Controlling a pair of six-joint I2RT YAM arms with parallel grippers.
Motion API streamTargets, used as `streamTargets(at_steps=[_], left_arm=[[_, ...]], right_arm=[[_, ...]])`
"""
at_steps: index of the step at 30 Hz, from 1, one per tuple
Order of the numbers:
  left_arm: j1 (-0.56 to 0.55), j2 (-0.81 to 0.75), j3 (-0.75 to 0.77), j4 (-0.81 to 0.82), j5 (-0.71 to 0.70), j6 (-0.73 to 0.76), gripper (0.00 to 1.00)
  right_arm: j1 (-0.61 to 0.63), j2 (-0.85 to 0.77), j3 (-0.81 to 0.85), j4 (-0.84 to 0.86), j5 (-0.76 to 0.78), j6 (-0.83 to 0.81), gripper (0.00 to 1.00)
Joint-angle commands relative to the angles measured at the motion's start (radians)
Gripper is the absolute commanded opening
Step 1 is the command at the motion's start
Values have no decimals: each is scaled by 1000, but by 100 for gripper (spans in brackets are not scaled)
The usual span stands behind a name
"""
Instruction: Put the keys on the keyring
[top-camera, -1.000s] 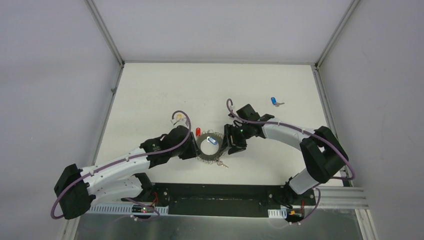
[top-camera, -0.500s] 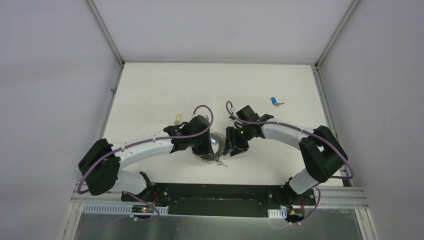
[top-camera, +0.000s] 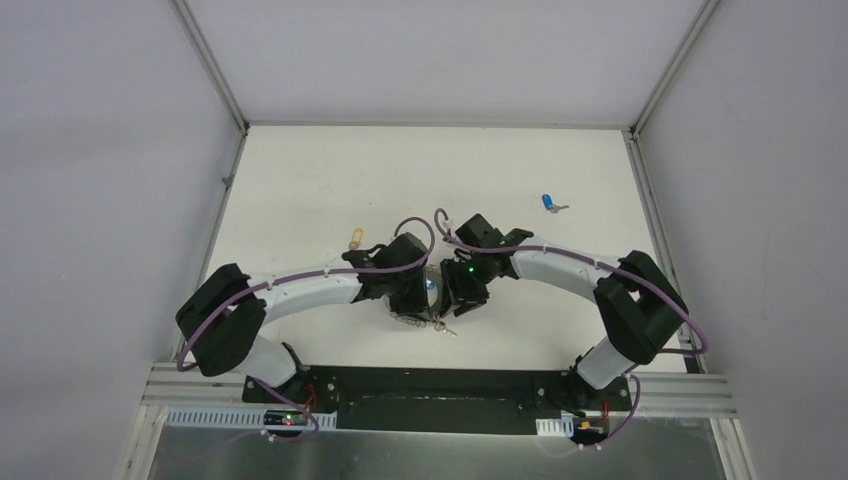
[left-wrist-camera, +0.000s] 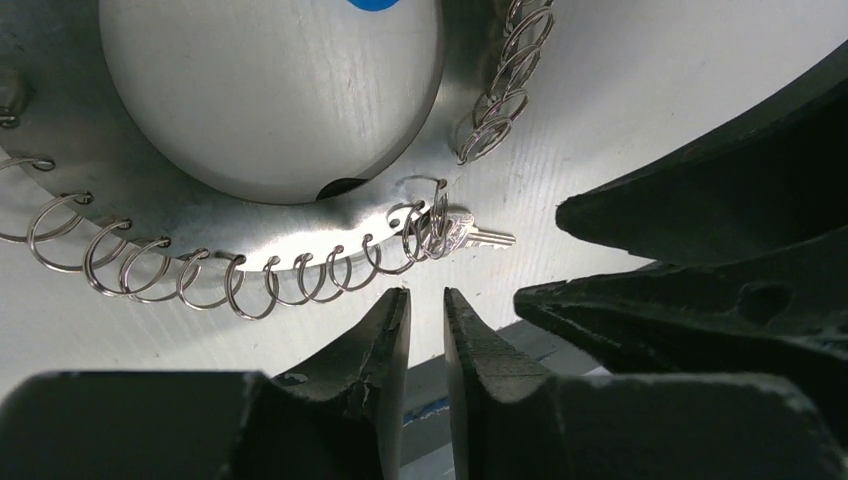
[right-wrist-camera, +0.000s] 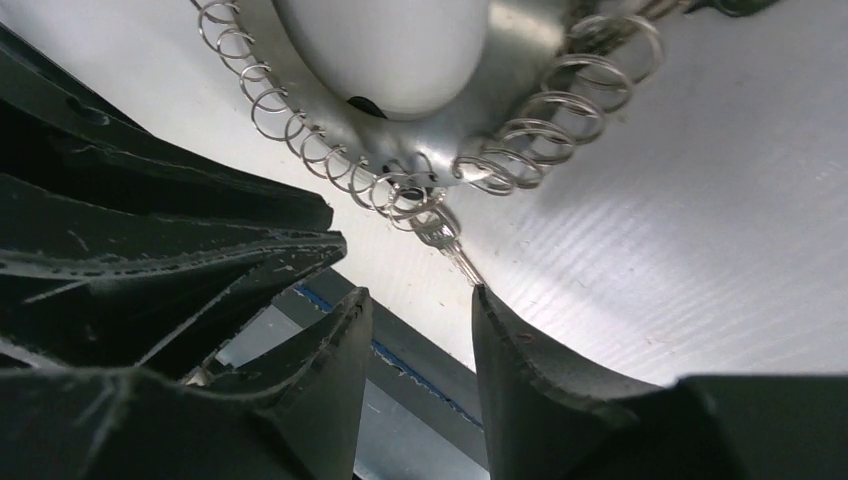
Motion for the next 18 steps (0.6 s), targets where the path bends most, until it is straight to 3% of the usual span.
streamTargets(at_steps=[1,15,18], left_arm=[[9,-79,-36,27,-22,-46,21],[213,-448,-294,-22,-38,-137,25],[232,-538,-345,-48,-56,-161,35]], right_arm=[[62,20,87,-51,100,-35,44],[203,118,271,-126,222,-69,38],[235,152,313,-140,245,-78,38]])
